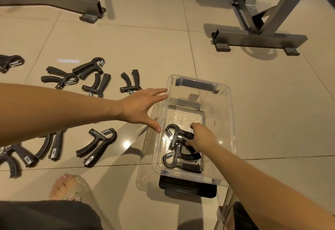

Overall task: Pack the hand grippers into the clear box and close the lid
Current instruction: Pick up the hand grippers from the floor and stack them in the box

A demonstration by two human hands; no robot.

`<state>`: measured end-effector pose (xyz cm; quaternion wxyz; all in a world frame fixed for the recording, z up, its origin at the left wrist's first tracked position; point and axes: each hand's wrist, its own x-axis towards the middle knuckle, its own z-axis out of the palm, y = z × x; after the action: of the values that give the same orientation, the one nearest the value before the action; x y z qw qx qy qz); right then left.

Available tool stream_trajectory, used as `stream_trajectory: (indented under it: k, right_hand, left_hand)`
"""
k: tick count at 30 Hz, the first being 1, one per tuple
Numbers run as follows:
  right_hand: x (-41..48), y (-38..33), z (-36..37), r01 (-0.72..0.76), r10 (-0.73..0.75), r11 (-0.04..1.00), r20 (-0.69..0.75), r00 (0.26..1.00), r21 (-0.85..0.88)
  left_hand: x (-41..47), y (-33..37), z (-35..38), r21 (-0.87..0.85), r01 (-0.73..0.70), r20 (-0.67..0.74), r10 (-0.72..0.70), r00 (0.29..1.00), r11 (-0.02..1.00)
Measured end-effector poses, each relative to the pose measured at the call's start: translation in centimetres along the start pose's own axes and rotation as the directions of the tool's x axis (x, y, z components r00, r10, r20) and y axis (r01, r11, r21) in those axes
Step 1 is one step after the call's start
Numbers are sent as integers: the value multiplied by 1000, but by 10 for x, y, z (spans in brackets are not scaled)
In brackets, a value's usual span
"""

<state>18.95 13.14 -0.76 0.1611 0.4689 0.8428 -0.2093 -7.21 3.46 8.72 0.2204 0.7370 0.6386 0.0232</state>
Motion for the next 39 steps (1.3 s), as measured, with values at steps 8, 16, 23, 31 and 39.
stream_trajectory:
  k: [8, 16, 23, 31, 39]
  right_hand:
    - [-12, -95, -94, 217, -56, 923, -447, 893, 318]
    - [-6, -206, -84, 385, -265, 881, -387, 883, 274]
    - [55, -226, -51, 401, -397, 905, -60, 916, 142]
    - [145, -240, -29, 282, -283, 959, 90, 955, 21]
    - [174, -240, 1, 144, -136, 988, 140, 981, -53]
  left_hand:
    - [-58, -16, -50, -38, 177, -66, -180, 982, 983]
    - [-161, -61, -32, -140, 437, -15, -443, 897, 889]
    - [-220, -90, 24, -157, 566, 89, -560, 824, 809]
    - [-187, -96, 126, -354, 645, 20, -684, 729, 677]
    - [-162, -96, 180, -309, 747, 35, -778, 627, 588]
